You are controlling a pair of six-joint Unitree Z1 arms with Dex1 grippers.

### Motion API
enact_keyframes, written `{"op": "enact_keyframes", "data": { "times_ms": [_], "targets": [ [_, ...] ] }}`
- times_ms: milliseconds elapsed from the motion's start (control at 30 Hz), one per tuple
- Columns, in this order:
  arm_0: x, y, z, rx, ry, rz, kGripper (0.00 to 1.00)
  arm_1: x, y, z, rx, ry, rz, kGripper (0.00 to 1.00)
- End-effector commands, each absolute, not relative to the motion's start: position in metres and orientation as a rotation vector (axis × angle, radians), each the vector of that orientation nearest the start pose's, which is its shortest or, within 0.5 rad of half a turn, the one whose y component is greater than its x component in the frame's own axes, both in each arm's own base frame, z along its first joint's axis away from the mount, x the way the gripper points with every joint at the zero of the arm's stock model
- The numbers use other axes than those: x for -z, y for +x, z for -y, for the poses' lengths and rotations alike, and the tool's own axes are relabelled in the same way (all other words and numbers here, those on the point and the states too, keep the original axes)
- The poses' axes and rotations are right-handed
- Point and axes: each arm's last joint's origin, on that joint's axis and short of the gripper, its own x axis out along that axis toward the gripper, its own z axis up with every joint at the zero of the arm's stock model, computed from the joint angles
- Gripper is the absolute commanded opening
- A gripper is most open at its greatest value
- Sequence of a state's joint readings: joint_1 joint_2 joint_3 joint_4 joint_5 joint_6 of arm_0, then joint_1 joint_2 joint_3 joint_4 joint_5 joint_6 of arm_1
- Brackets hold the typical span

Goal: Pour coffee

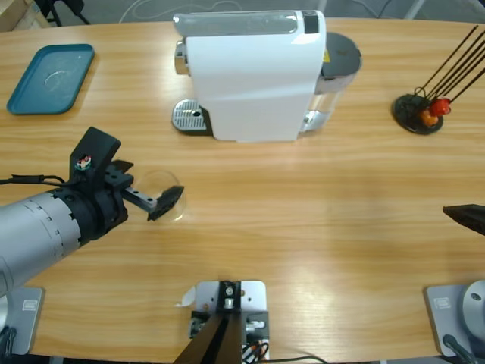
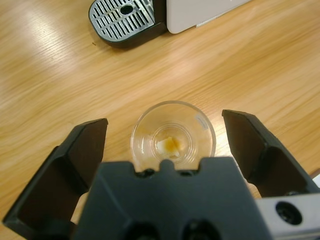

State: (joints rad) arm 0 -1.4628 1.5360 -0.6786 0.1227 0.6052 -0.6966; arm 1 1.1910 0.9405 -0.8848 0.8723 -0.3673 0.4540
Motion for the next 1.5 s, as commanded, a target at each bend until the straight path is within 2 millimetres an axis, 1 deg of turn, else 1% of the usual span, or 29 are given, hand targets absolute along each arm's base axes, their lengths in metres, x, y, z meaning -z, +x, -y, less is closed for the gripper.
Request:
{"op": "enact_keyframes", "data": {
  "times_ms": [33,267,467,700,867,900,933,1000,1033,1067,1100,1133,1333,1400,1433,1467,1500],
  "targets": [
    [-0.208,0.049,0.237,0.528,0.269,-0.777,0.998,-0.33,0.049,-0.071,-0.548,-0.291,-0.843,1.0],
    [-0.197,0.048,0.234,0.504,0.255,-0.793,1.0,-0.33,0.048,-0.07,-0.55,-0.286,-0.838,1.0],
    [-0.184,0.049,0.243,0.499,0.26,-0.797,0.991,-0.33,0.049,-0.071,-0.549,-0.288,-0.839,1.0],
    [-0.183,0.05,0.245,0.498,0.241,-0.774,1.0,-0.33,0.049,-0.071,-0.551,-0.29,-0.841,1.0],
    [-0.185,0.051,0.245,0.482,0.24,-0.752,0.986,-0.33,0.049,-0.071,-0.557,-0.288,-0.843,1.0],
    [-0.185,0.051,0.245,0.482,0.24,-0.753,0.926,-0.33,0.048,-0.071,-0.557,-0.288,-0.843,1.0],
    [-0.185,0.051,0.245,0.482,0.239,-0.753,0.846,-0.33,0.048,-0.071,-0.557,-0.288,-0.843,1.0],
    [-0.186,0.051,0.245,0.486,0.234,-0.751,0.598,-0.33,0.048,-0.071,-0.559,-0.287,-0.843,1.0],
    [-0.188,0.051,0.245,0.49,0.227,-0.746,0.554,-0.33,0.048,-0.07,-0.559,-0.285,-0.842,1.0],
    [-0.19,0.051,0.245,0.496,0.226,-0.742,0.49,-0.33,0.048,-0.07,-0.561,-0.284,-0.841,1.0],
    [-0.19,0.051,0.245,0.499,0.229,-0.741,0.386,-0.33,0.048,-0.07,-0.562,-0.284,-0.841,1.0],
    [-0.189,0.051,0.245,0.499,0.235,-0.741,0.321,-0.33,0.048,-0.07,-0.562,-0.284,-0.841,1.0],
    [-0.186,0.05,0.243,0.507,0.265,-0.748,0.304,-0.33,0.047,-0.069,-0.564,-0.28,-0.836,1.0],
    [-0.189,0.05,0.242,0.52,0.273,-0.743,0.145,-0.33,0.047,-0.068,-0.564,-0.277,-0.834,1.0],
    [-0.192,0.05,0.242,0.534,0.285,-0.731,0.135,-0.33,0.047,-0.067,-0.565,-0.275,-0.831,1.0],
    [-0.197,0.051,0.242,0.548,0.29,-0.716,0.053,-0.33,0.047,-0.067,-0.565,-0.273,-0.83,1.0],
    [-0.204,0.053,0.239,0.561,0.292,-0.697,0.0,-0.33,0.047,-0.067,-0.565,-0.272,-0.829,1.0]
  ]
}}
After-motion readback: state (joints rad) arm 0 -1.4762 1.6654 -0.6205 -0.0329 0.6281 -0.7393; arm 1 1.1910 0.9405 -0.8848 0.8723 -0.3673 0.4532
